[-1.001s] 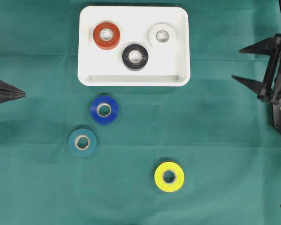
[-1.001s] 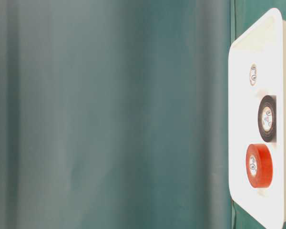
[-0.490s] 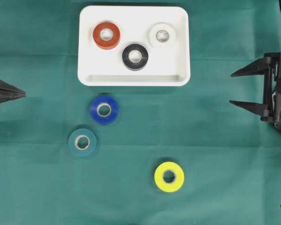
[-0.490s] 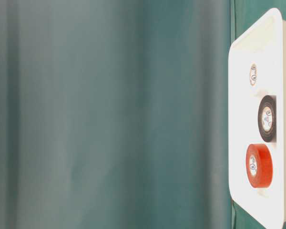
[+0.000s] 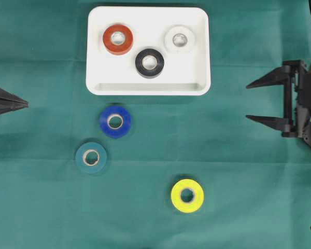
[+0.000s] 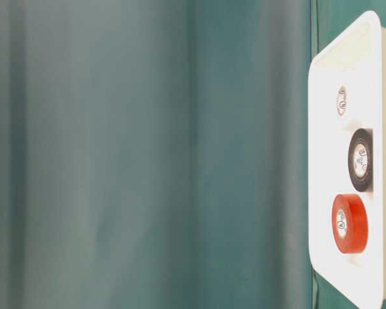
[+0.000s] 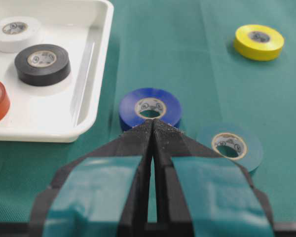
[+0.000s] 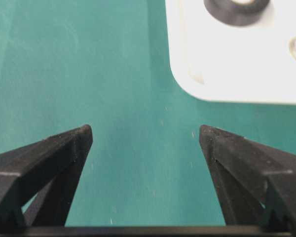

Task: Put the tape into the white case with the right arm.
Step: 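Move the right gripper left over the teal tape roll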

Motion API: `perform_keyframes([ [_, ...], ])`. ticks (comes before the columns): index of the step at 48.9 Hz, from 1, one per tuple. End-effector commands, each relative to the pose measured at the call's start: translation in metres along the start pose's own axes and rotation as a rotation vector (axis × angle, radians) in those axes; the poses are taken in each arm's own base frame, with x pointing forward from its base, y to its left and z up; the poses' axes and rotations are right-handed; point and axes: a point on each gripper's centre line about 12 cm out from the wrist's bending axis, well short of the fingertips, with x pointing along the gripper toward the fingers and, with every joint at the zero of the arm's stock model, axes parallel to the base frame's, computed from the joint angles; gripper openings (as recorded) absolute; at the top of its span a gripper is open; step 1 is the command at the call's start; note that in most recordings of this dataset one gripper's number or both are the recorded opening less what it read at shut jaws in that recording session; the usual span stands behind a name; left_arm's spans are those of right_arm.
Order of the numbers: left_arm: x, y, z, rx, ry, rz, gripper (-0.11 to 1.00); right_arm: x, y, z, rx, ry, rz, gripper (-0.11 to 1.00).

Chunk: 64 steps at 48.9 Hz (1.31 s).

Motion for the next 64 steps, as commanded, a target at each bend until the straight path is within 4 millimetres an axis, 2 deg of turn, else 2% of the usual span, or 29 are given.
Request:
perform_keyframes([
  [1, 0.001, 0.000, 0.007, -0.002, -0.015, 0.001, 0.00, 0.009, 0.003, 0.019, -0.022, -0.023, 0.019, 0.69],
  [17, 0.001, 0.000, 0.007, 0.000, -0.015, 0.001, 0.00, 0.058, 0.008, 0.048, -0.044, 0.047, 0.042, 0.70],
  [31, 0.001, 0.000, 0.007, 0.000, -0.015, 0.001, 0.00, 0.120, 0.018, 0.080, -0.065, 0.078, 0.066, 0.70],
  [47, 0.001, 0.000, 0.006, 0.000, -0.015, 0.003, 0.00, 0.196, 0.044, 0.118, -0.133, 0.068, 0.111, 0.70],
  [54, 0.001, 0.000, 0.006, -0.002, -0.014, 0.001, 0.00, 0.220, 0.055, 0.136, -0.144, 0.052, 0.120, 0.70],
  [64, 0.001, 0.000, 0.006, -0.002, -0.014, 0.003, 0.00, 0.254, 0.079, 0.150, -0.169, 0.051, 0.141, 0.70],
])
